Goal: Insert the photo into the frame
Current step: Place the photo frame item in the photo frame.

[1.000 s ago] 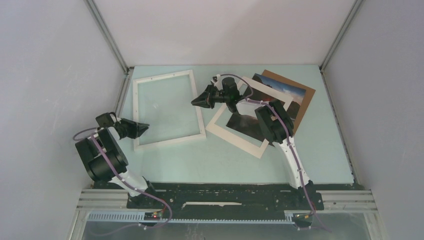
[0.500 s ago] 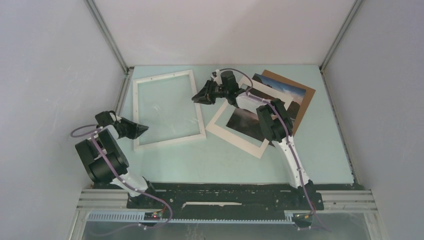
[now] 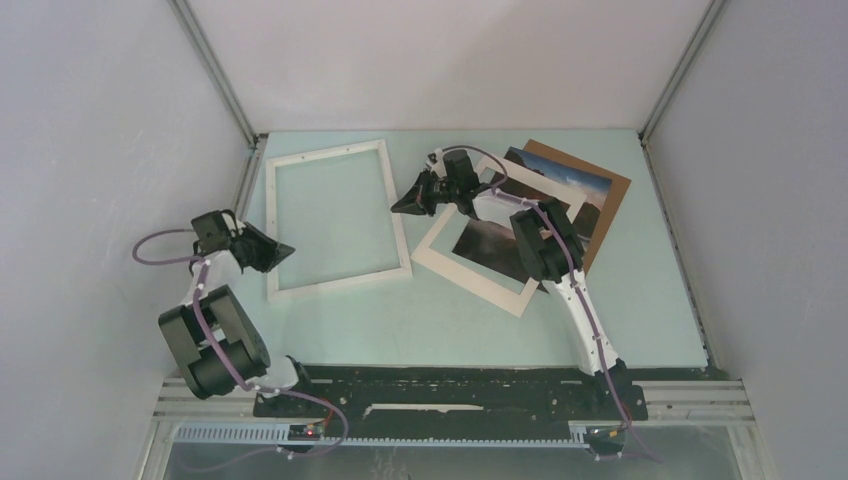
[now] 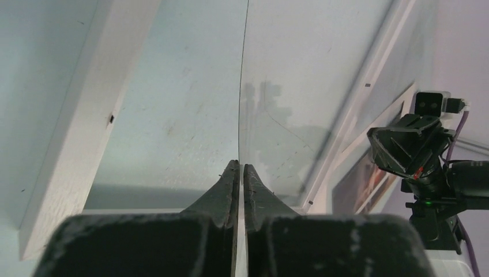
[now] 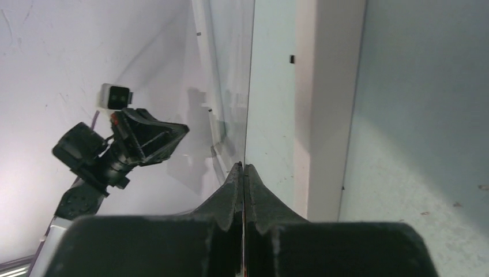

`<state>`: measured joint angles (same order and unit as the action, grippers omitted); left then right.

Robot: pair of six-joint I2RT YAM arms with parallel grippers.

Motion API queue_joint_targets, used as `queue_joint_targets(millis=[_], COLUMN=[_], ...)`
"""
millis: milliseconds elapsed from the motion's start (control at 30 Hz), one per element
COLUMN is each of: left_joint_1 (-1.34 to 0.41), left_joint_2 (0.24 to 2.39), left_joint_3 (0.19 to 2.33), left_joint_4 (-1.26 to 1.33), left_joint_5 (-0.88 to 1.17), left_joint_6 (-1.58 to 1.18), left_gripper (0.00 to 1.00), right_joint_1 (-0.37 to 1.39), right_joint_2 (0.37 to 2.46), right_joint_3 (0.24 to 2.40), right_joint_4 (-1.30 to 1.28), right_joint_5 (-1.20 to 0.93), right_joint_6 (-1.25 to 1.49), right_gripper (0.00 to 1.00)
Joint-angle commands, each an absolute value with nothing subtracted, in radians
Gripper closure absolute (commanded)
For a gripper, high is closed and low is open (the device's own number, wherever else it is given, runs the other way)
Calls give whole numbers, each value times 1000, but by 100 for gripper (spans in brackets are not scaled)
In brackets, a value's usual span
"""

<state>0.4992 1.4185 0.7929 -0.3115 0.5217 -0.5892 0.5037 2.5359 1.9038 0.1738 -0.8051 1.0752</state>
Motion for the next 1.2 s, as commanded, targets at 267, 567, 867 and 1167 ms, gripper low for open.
queue_joint_targets(millis=[267, 567, 867, 1167], left_joint_1=[498, 493, 499, 562], left_joint_2=[1271, 1235, 1311, 1505], left_joint_3=[843, 819, 813, 818], left_joint_4=[-398, -400, -387, -236], left_joint_5=[385, 375, 437, 618], left_joint_6=[-511, -509, -576, -708], left_gripper=[97, 98, 81, 65], right_joint_1=[511, 518, 529, 517], right_joint_2=[2443, 2398, 2390, 2435], right_joint_3=[1761, 1664, 1634, 1695], right_joint_4=[351, 446, 490, 453], right_joint_5=[-740, -706, -699, -766], right_joint_6=[1058, 1052, 1058, 1087], right_gripper=[100, 100, 100, 100])
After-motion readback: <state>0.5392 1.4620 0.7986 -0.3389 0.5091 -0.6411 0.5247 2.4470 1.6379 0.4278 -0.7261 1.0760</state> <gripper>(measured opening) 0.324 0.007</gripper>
